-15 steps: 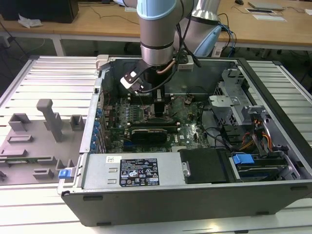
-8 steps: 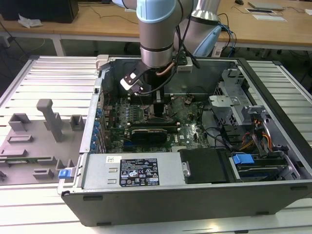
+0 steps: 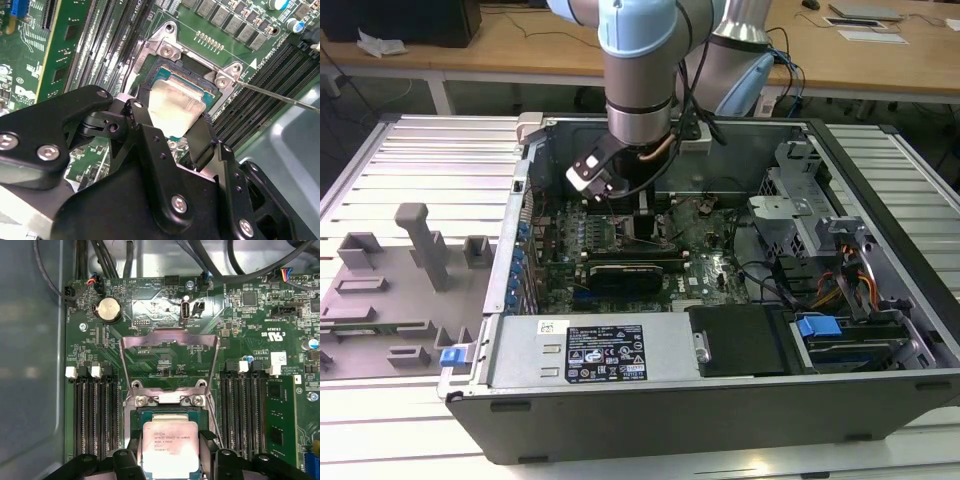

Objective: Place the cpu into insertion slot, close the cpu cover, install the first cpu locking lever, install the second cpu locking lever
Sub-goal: 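Place the cpu into insertion slot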

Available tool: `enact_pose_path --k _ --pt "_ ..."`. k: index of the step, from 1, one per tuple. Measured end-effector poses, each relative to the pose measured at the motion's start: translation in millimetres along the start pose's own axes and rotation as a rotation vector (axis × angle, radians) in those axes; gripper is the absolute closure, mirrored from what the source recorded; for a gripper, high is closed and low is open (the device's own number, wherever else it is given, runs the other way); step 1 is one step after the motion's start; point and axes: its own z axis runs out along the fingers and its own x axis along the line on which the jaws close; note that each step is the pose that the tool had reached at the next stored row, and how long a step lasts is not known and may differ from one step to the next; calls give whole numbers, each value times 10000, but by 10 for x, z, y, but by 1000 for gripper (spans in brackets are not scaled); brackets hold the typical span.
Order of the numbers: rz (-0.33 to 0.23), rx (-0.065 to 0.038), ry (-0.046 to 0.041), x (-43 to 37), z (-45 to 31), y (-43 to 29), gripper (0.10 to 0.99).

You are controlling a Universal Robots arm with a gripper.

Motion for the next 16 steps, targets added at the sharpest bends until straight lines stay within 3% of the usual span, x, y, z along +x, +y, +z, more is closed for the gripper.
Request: enact_pose_path --k 10,11,16 --pt "-1 1 -1 1 25 -7 537" --pt "-1 0 -1 1 25 -7 471" --pt "0 0 0 2 -6 -5 471"
